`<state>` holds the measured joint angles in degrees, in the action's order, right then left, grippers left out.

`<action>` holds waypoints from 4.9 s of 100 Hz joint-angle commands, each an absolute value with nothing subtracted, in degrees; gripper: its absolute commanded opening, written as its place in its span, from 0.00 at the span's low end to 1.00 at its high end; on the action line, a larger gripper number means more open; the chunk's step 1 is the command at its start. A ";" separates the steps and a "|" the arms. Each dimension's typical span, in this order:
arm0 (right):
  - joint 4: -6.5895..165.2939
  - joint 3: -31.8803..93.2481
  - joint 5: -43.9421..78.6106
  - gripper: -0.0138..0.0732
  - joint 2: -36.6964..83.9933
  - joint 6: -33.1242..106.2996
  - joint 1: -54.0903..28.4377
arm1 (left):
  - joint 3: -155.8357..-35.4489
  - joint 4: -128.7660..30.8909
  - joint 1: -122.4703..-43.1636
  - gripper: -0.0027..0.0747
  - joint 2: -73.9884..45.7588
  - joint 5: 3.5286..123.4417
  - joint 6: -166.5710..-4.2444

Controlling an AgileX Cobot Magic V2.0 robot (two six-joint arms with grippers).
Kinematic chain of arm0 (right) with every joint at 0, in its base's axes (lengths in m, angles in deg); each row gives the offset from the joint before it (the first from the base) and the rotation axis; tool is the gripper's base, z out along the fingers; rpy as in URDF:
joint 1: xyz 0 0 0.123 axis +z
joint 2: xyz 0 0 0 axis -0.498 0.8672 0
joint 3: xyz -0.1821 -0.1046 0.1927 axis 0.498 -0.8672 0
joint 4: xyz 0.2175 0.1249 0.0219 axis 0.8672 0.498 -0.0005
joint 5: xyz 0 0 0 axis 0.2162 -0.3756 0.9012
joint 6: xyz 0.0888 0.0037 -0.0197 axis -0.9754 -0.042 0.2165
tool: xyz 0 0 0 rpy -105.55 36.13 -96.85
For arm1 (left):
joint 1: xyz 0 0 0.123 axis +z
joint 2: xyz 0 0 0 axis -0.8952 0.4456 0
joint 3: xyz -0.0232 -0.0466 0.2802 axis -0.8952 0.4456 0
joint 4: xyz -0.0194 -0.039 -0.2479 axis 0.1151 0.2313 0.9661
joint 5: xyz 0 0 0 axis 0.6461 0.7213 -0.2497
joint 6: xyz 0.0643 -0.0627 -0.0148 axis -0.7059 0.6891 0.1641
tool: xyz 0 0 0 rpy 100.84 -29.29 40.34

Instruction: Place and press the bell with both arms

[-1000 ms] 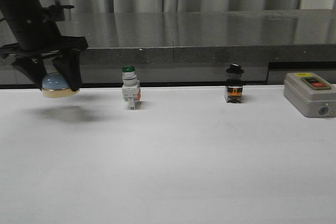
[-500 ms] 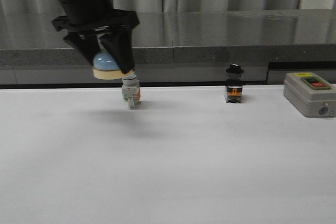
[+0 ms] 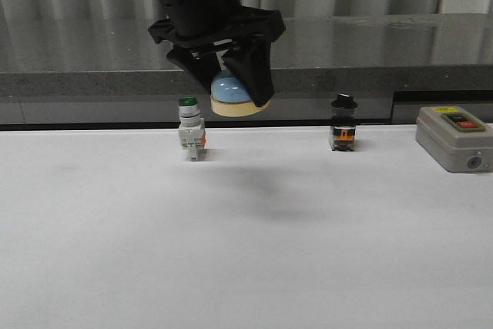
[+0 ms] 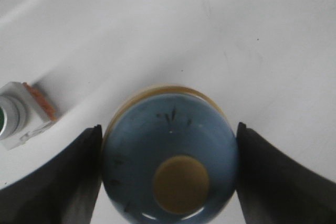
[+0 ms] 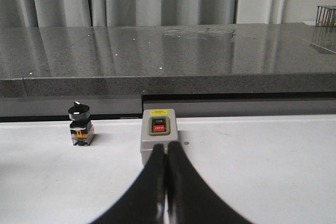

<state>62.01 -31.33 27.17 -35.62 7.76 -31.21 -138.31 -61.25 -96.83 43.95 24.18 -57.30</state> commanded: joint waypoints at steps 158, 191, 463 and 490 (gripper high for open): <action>61.52 -31.21 31.79 0.08 -36.15 7.76 -31.57 | -142.26 -60.62 -99.06 0.01 39.39 21.54 -57.17; 61.52 -31.21 31.79 0.08 -36.15 7.76 -31.57 | -134.97 -61.26 -91.83 0.01 27.28 24.91 -56.46; 61.52 -31.21 31.80 0.08 -36.10 7.76 -31.57 | -37.09 -73.12 -67.06 0.01 -73.96 76.73 -45.61; 61.52 -31.21 31.80 0.08 -36.04 7.76 -31.57 | -36.96 -72.97 -67.06 0.01 -73.96 76.31 -45.61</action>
<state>62.01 -31.33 27.28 -35.62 7.76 -31.21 -38.26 -73.48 -67.19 -71.99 71.92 -46.21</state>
